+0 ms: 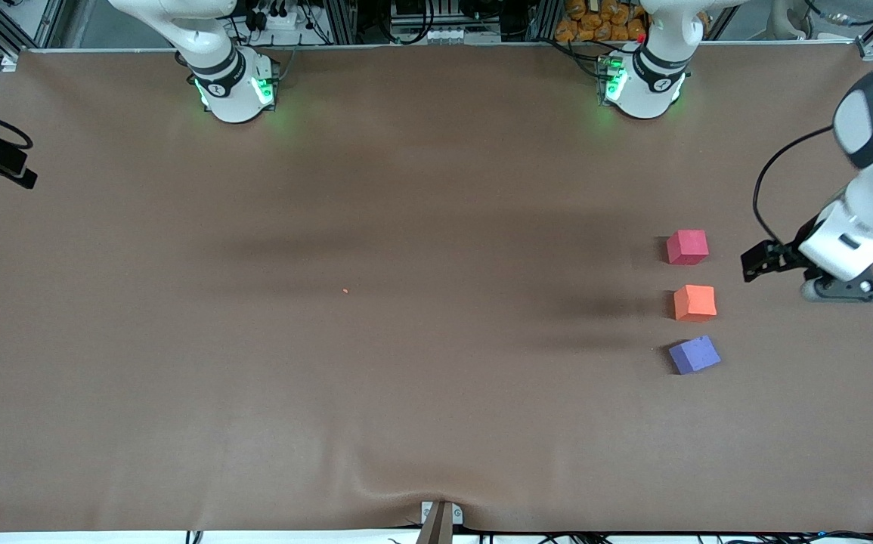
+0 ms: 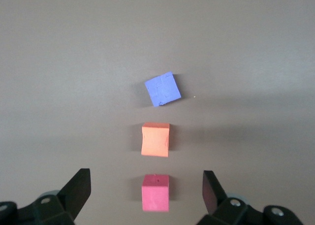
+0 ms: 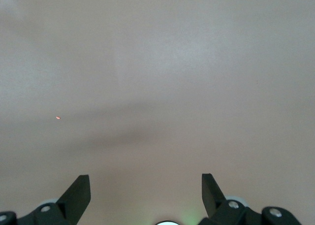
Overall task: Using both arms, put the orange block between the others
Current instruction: 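Open the left gripper to release the orange cube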
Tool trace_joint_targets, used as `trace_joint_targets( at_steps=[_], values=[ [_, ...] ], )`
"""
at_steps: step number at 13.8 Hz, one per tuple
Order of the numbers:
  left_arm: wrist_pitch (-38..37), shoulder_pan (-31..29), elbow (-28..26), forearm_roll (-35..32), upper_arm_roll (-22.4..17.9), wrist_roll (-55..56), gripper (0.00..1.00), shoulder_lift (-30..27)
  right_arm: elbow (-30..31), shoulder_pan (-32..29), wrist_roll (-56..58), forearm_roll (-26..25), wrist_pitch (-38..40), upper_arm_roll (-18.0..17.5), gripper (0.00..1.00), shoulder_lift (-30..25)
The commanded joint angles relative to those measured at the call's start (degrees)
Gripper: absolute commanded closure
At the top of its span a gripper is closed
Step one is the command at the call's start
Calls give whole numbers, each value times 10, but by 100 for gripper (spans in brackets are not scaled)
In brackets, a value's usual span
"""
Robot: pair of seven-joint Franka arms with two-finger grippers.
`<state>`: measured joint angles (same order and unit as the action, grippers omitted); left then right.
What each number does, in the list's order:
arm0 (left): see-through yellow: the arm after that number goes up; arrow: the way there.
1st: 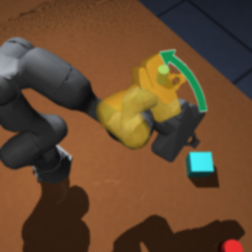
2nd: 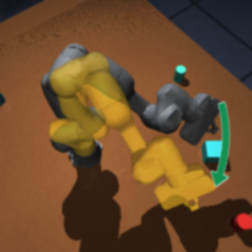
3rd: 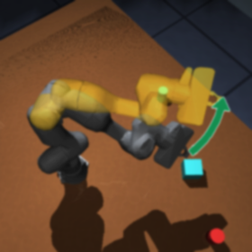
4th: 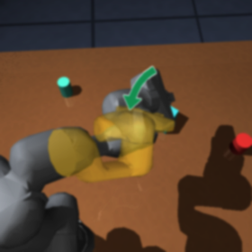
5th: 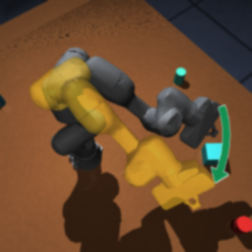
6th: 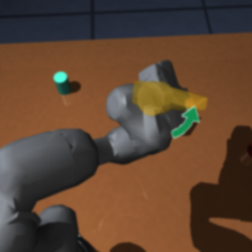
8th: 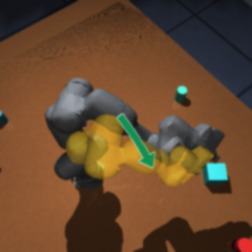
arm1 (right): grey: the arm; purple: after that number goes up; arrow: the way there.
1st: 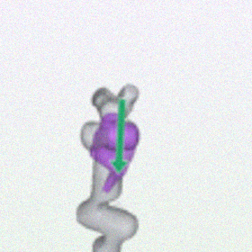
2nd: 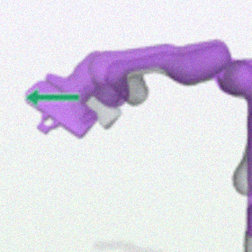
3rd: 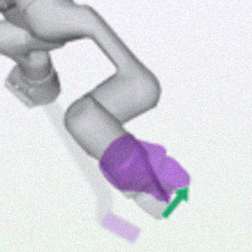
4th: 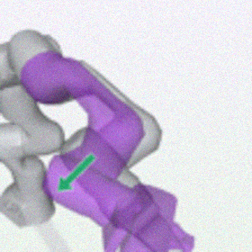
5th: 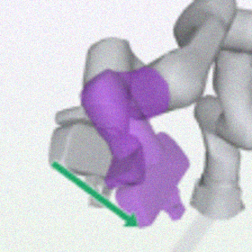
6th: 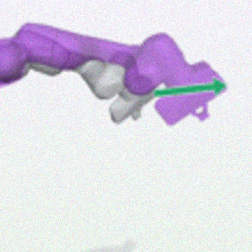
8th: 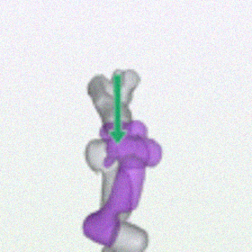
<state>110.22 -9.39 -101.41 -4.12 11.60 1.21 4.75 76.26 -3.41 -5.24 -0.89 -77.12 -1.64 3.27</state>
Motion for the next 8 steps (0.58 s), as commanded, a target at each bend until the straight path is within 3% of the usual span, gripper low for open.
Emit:
trace_joint_targets(
  at_steps=[1, 5, 8],
  values=[
    [-92, -4, 76, 10, 4, 3, 0, -7, -15, 2, -10, -3, 10, -1, 0, 6],
    [-195, -4, 169, 10, 9, 2, 0, -11, -15, 2, -10, -3, 10, -1, 0, 6],
    [-215, 2, 162, 16, 2, 0, 0, -47, -15, 3, -10, -3, 10, -1, 0, 6]
  ],
)
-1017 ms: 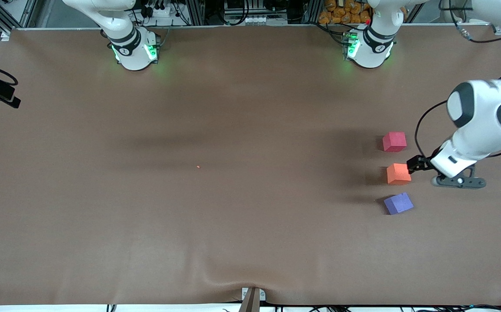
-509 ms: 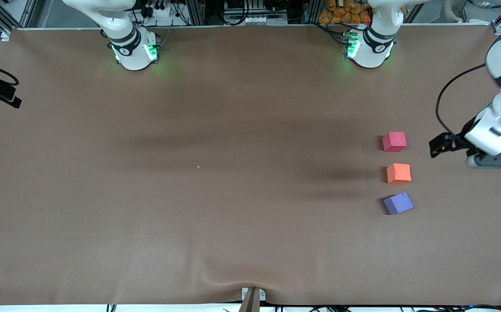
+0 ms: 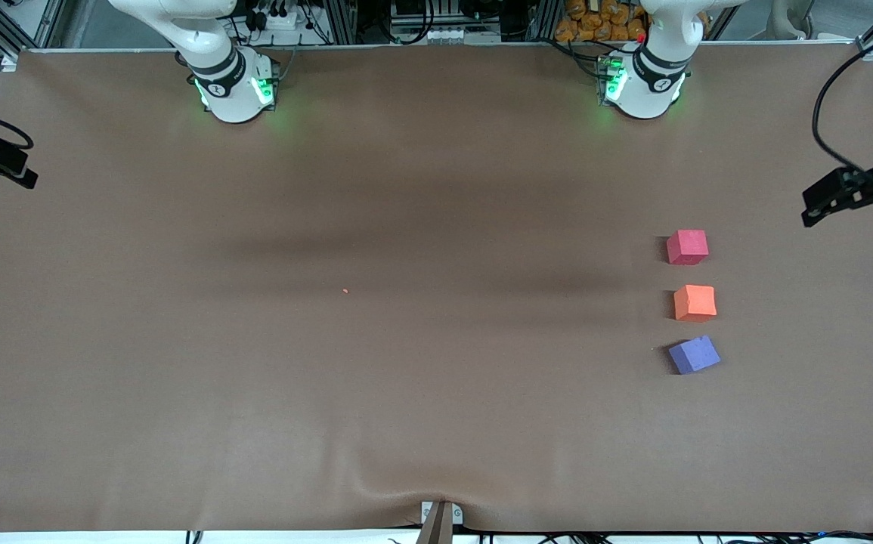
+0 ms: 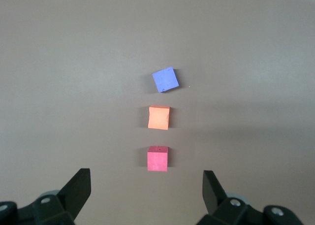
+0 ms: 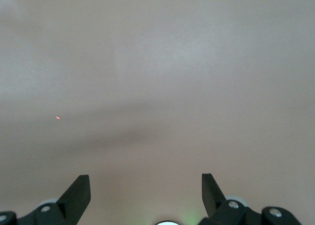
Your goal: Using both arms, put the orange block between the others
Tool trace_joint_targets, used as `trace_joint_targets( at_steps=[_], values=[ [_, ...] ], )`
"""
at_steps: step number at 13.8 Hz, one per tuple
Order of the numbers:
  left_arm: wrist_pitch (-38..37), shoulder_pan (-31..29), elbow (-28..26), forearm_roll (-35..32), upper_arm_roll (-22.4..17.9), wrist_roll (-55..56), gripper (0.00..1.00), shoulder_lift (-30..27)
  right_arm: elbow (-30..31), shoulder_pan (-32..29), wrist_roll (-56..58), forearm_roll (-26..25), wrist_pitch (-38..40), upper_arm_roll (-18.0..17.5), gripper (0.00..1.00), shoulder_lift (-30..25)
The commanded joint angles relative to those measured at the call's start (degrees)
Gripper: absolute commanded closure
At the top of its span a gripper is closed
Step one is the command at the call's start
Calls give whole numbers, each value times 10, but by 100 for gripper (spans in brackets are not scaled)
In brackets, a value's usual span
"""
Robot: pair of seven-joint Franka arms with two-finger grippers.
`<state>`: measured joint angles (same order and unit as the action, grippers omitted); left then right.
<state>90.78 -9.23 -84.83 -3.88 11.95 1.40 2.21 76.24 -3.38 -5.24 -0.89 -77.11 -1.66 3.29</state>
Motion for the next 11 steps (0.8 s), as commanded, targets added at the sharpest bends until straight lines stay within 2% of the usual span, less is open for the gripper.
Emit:
trace_joint_targets(
  at_steps=[1, 2, 4, 5, 6, 11],
  values=[
    [-29, 11, -11, 14, -5, 1, 0, -28, -14, 3, -10, -3, 10, -1, 0, 6],
    [-32, 25, -23, 16, -24, 1, 0, -33, -14, 3, -10, -3, 10, -2, 0, 6],
    [-39, 98, -50, 32, -106, 3, 0, -58, -14, 3, -11, -3, 10, -2, 0, 6],
    [-38, 120, -72, 38, -132, 5, 0, -73, -14, 5, -11, -3, 10, -1, 0, 6],
    [-36, 127, -83, 40, -137, 11, 0, -81, -14, 6, -11, -3, 10, -1, 0, 6],
    [-42, 128, -65, 31, -140, 4, 0, -77, -14, 7, -13, -3, 10, -1, 0, 6]
  ],
)
